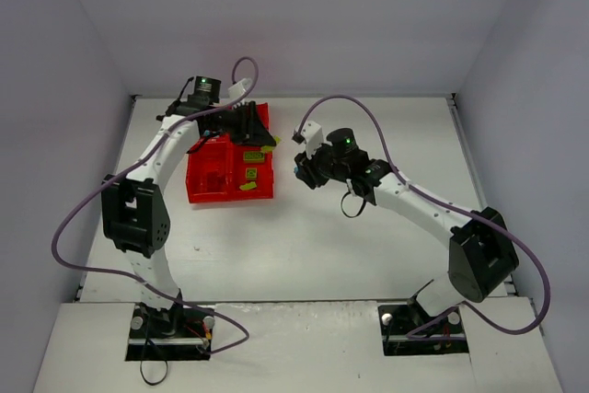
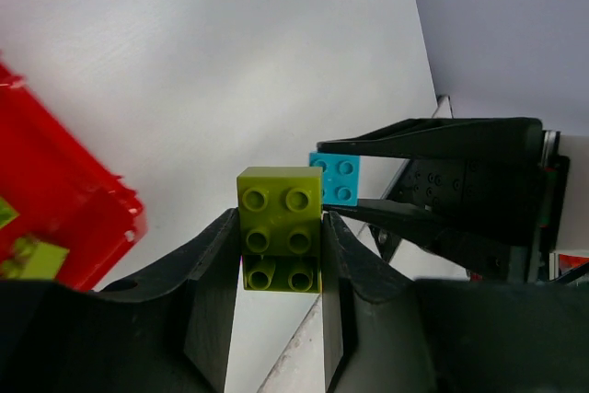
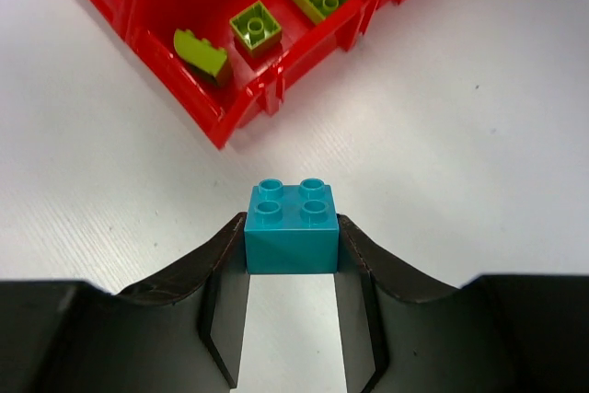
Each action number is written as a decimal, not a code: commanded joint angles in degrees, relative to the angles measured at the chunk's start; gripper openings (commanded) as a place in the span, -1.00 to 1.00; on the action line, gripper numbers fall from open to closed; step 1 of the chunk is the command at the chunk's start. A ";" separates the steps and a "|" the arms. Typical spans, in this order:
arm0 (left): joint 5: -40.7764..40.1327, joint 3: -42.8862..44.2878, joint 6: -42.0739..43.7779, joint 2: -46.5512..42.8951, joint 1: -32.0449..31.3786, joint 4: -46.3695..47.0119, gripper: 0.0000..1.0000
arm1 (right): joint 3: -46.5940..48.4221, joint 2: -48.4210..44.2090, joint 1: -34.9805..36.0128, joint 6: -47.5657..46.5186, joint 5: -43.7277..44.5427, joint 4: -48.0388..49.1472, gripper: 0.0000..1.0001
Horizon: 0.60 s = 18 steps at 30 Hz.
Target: Sort the legos into containers by color
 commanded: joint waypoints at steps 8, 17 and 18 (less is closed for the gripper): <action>-15.76 1.07 4.57 -1.90 3.43 -1.42 -0.72 | -0.46 -3.11 -0.55 -0.05 3.03 0.25 -1.00; -35.02 0.71 5.28 2.41 0.26 -1.15 -0.22 | 1.30 -2.06 -0.63 -0.40 2.51 0.25 -1.00; -35.03 0.80 4.93 2.59 0.18 -1.15 -0.14 | 1.47 -2.06 -0.55 -0.40 2.42 0.25 -1.00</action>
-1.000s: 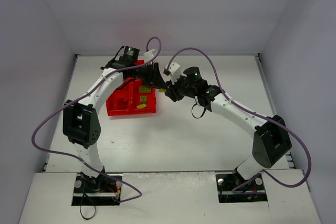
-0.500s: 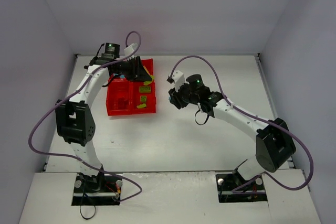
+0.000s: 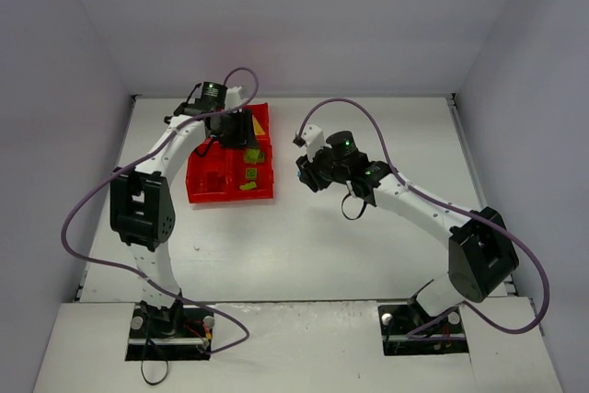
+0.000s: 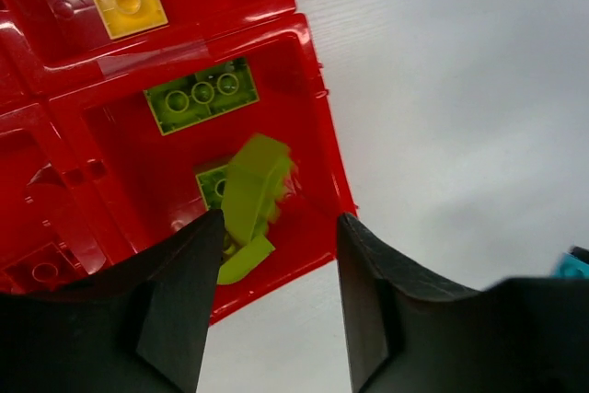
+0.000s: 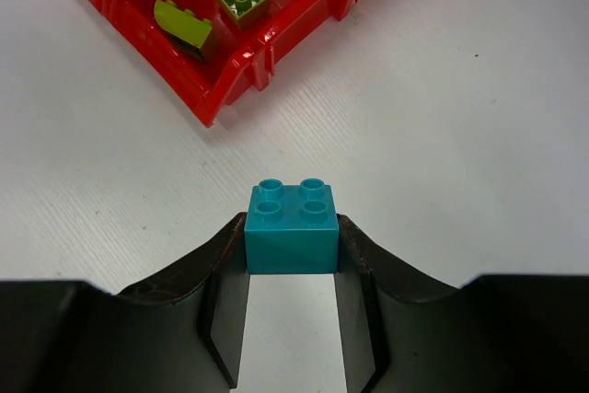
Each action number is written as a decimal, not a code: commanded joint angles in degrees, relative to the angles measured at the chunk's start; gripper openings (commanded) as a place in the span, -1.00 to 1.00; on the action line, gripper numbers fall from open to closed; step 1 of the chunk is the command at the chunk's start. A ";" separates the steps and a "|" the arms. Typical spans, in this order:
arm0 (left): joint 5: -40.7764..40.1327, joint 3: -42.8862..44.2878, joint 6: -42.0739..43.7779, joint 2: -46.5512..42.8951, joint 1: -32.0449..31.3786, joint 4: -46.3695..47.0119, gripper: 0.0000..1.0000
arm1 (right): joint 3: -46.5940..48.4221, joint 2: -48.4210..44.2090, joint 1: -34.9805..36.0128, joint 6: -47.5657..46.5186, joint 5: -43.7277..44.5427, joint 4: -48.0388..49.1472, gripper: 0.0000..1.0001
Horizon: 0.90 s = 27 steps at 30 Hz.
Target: Sort the legos into containers by color
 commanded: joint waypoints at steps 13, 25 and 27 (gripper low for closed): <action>6.02 2.67 -1.40 -4.00 -1.69 1.31 0.39 | 7.00 -1.36 -0.33 -1.52 -2.31 2.44 -0.99; 29.00 0.82 -6.42 -8.67 -4.23 9.67 0.41 | 8.85 -1.00 -0.33 -2.31 -3.99 2.35 -0.97; 28.83 1.79 -4.58 -8.23 -5.46 8.36 0.41 | 8.94 -1.09 -0.24 -2.31 -3.99 2.35 -0.97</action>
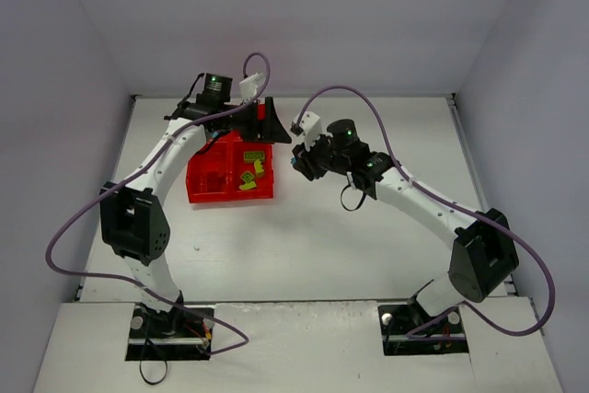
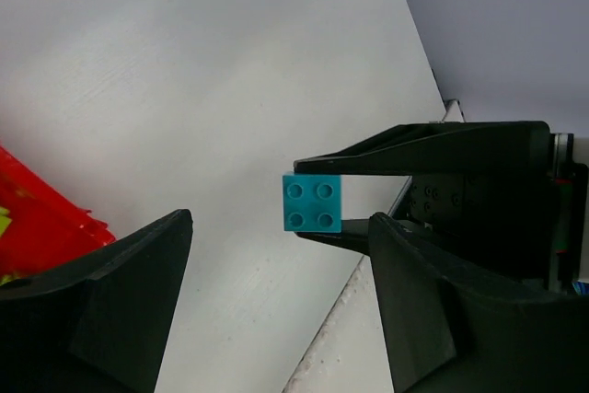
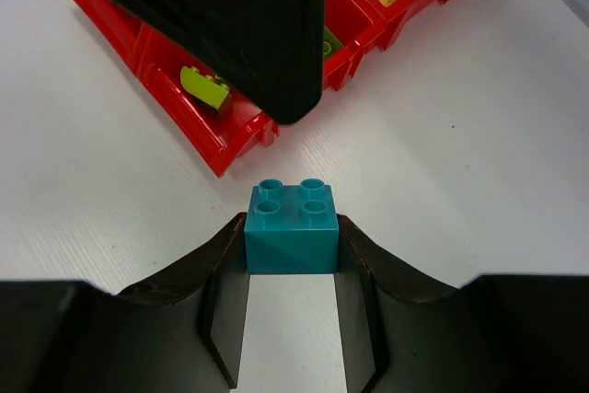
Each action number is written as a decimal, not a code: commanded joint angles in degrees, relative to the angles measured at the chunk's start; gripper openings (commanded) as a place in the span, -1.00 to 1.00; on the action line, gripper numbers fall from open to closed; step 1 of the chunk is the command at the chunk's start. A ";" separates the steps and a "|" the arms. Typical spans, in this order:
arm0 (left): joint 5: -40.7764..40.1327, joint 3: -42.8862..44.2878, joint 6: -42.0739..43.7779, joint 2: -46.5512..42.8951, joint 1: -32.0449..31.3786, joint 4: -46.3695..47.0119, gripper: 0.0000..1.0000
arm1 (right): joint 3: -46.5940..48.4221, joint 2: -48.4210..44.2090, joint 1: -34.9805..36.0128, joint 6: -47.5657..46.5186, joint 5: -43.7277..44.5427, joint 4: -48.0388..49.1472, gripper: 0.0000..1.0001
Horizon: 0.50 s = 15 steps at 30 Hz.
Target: Sort the legos into containers by color
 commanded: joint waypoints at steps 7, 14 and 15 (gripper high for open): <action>1.49 4.69 5.21 1.10 -4.76 -4.27 0.41 | 3.06 -1.71 -0.09 -0.61 -1.12 2.68 -0.96; 1.05 5.57 5.21 3.03 -6.87 -4.54 0.36 | 3.06 -1.80 0.18 -0.61 -1.21 2.59 -0.96; 0.96 5.66 5.29 3.30 -7.05 -4.71 0.32 | 3.06 -1.80 0.18 -0.61 -1.21 2.59 -0.96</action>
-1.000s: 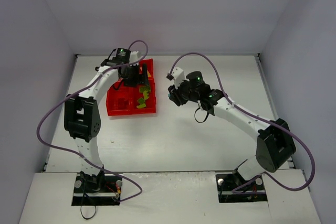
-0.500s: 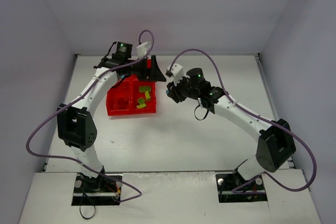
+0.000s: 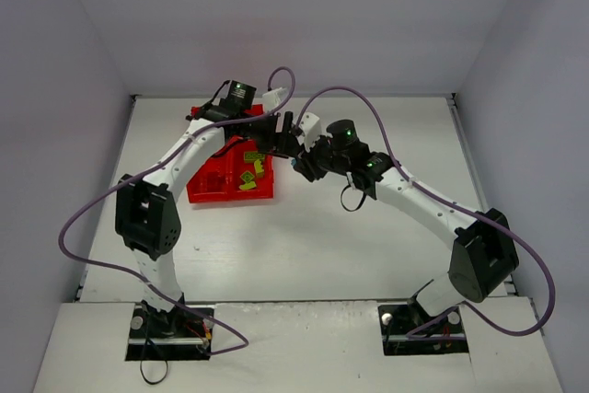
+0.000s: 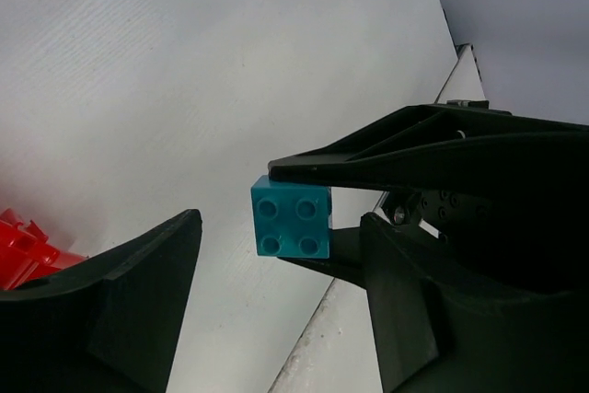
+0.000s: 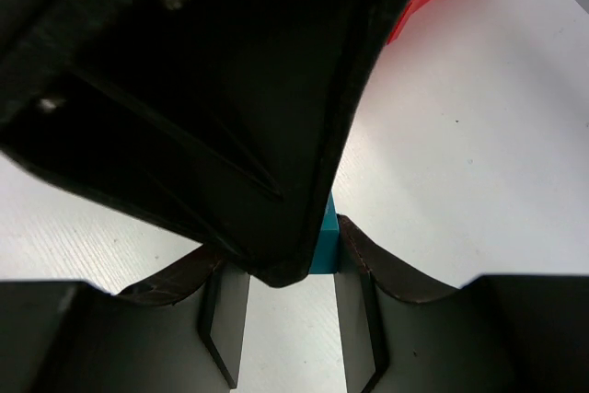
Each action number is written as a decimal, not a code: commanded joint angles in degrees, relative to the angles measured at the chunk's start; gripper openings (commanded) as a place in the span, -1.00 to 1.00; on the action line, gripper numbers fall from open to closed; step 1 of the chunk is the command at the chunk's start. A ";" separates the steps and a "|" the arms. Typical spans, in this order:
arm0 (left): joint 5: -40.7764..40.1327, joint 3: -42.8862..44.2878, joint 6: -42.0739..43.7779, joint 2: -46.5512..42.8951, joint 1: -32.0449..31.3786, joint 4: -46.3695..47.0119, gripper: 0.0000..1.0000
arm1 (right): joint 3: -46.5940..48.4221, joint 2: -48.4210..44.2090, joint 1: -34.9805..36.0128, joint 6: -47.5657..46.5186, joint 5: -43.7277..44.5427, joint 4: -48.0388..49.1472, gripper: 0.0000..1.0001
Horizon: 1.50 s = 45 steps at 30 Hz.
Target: Sort the legos into containers by color
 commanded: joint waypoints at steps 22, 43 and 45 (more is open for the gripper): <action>-2.79 4.07 1.82 0.60 2.20 0.25 -0.82 | 2.07 -1.00 0.12 0.99 2.10 3.44 0.46; -49.81 22.34 8.41 14.56 19.44 1.91 -0.80 | 0.66 0.66 -4.54 8.46 8.35 3.44 0.85; -50.52 25.93 8.85 17.81 19.44 2.18 -0.73 | 0.58 0.67 -4.72 8.82 8.26 3.44 0.86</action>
